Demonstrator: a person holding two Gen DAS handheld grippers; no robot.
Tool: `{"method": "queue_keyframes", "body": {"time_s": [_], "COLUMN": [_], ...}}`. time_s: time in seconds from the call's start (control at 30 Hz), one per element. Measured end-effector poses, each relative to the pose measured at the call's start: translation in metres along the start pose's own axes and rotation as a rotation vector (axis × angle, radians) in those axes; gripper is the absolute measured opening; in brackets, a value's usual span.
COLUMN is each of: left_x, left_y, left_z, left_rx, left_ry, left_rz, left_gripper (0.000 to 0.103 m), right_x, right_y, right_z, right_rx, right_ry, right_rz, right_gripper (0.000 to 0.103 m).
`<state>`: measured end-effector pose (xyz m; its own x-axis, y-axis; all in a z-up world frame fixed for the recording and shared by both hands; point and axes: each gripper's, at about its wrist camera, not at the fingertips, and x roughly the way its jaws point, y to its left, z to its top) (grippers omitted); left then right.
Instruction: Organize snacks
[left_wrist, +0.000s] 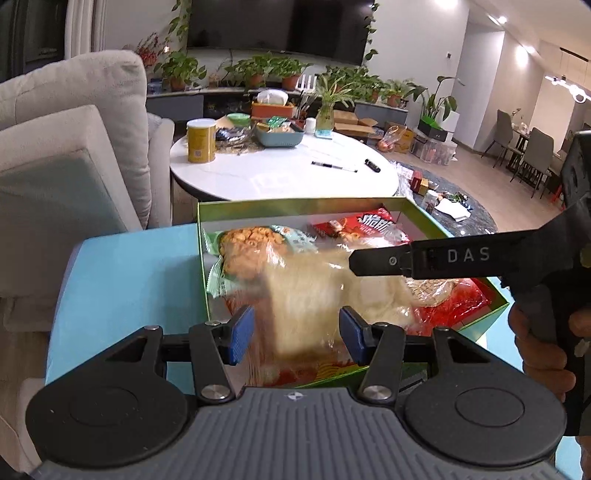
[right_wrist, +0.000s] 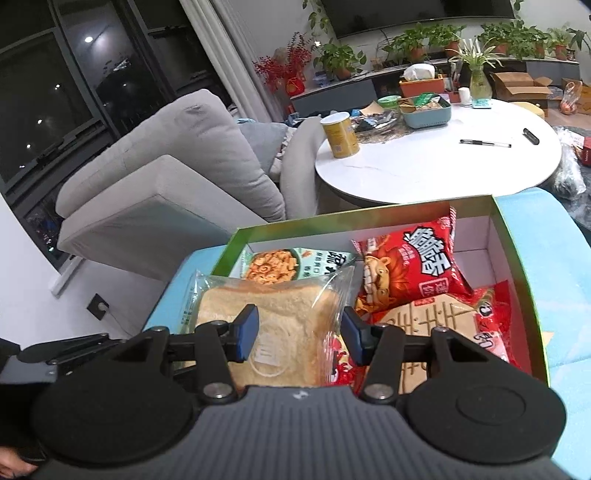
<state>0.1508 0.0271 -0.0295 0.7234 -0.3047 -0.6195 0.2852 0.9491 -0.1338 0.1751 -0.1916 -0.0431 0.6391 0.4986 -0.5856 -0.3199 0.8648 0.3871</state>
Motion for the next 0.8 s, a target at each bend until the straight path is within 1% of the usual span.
{"method": "queue_keyframes", "body": {"time_s": [0.07,0.17,0.3,0.4,0.47,0.5,0.57,0.63,0.7,0.8], "left_x": [-0.004,-0.009,-0.015,-0.022,-0.029,-0.031,-0.039,-0.047,-0.055,-0.067], "left_y": [-0.001,-0.001,-0.001,-0.005,-0.009,-0.012,-0.017,-0.022,-0.026,-0.033], "left_z": [0.001,0.002,0.004,0.003,0.002,0.002,0.001,0.001,0.001,0.001], "left_rx": [0.0,0.009,0.007,0.017,0.029,0.034,0.046,0.051,0.054,0.061], "left_ry": [-0.009,-0.024,-0.037,-0.053,-0.069,-0.076,-0.096,-0.114,-0.132,-0.156], "left_rz": [-0.001,0.009,0.023,0.037,0.049,0.057,0.072,0.079,0.082,0.102], "left_gripper": [0.048,0.049,0.052,0.06,0.072,0.074,0.081,0.087,0.088,0.093], "right_x": [-0.001,-0.008,-0.021,-0.035,-0.046,-0.052,-0.064,-0.079,-0.096,-0.12], "right_y": [-0.001,-0.002,-0.005,0.001,0.006,0.008,0.011,0.013,0.016,0.02], "right_z": [0.0,0.001,0.003,0.003,0.0,-0.002,-0.006,-0.012,-0.017,-0.02], "right_rx": [0.004,0.002,0.021,-0.012,-0.043,-0.057,-0.083,-0.085,-0.09,-0.104], "right_ry": [-0.008,-0.054,-0.088,-0.128,-0.17,-0.188,-0.239,-0.311,-0.355,-0.402], "right_rz": [-0.006,-0.066,-0.052,-0.088,-0.122,-0.137,-0.144,-0.146,-0.133,-0.124], "right_gripper": [0.066,0.066,0.066,0.066,0.066,0.066,0.067,0.068,0.069,0.069]}}
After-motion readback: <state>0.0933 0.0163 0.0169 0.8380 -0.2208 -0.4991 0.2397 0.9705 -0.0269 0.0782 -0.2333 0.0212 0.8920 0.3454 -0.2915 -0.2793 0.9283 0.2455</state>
